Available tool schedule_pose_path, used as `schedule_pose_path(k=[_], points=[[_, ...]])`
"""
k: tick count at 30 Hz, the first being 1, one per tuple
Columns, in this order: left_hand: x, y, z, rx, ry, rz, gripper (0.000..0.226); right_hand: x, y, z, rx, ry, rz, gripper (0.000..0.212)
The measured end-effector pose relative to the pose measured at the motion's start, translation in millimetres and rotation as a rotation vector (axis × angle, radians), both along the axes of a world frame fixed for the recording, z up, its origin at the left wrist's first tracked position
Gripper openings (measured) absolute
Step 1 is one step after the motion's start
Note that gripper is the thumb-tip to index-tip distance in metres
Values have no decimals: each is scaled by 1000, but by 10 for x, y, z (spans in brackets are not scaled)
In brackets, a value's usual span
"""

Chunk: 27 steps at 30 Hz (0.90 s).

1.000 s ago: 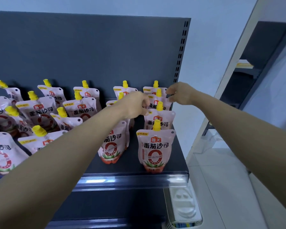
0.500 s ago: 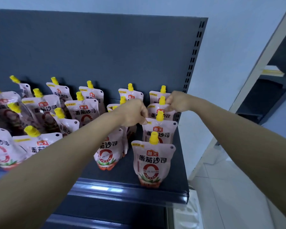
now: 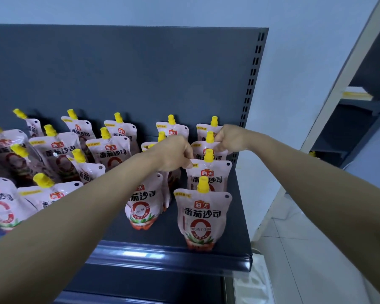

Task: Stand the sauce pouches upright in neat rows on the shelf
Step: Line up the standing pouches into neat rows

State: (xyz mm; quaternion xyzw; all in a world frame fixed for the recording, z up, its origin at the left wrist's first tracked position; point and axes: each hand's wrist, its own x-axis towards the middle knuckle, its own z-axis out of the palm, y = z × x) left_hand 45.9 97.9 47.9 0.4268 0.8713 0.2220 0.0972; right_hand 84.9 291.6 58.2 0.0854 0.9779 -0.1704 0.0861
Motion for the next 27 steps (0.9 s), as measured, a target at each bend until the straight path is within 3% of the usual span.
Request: schedule_pose_path(k=[6, 10, 14, 17, 21, 25, 27], points=[[8, 50, -63, -27, 14, -27, 9, 44, 15, 9, 37, -23, 26, 42], [5, 56, -67, -33, 63, -3, 11, 93, -24, 91, 103, -43, 32, 10], [14, 48, -50, -56, 61, -14, 11, 100, -6, 141, 47, -15, -25, 39], [55, 11, 47, -36, 17, -29, 12, 88, 9, 184, -72, 42, -51, 37], [192, -113, 295, 158, -57, -48, 23, 59, -4, 274, -114, 74, -57, 37], [385, -277, 383, -160, -308, -262, 29, 21, 3, 303, -89, 134, -94, 42], [432, -266, 291, -261, -286, -304, 21, 10, 5, 293, -73, 164, -109, 41]])
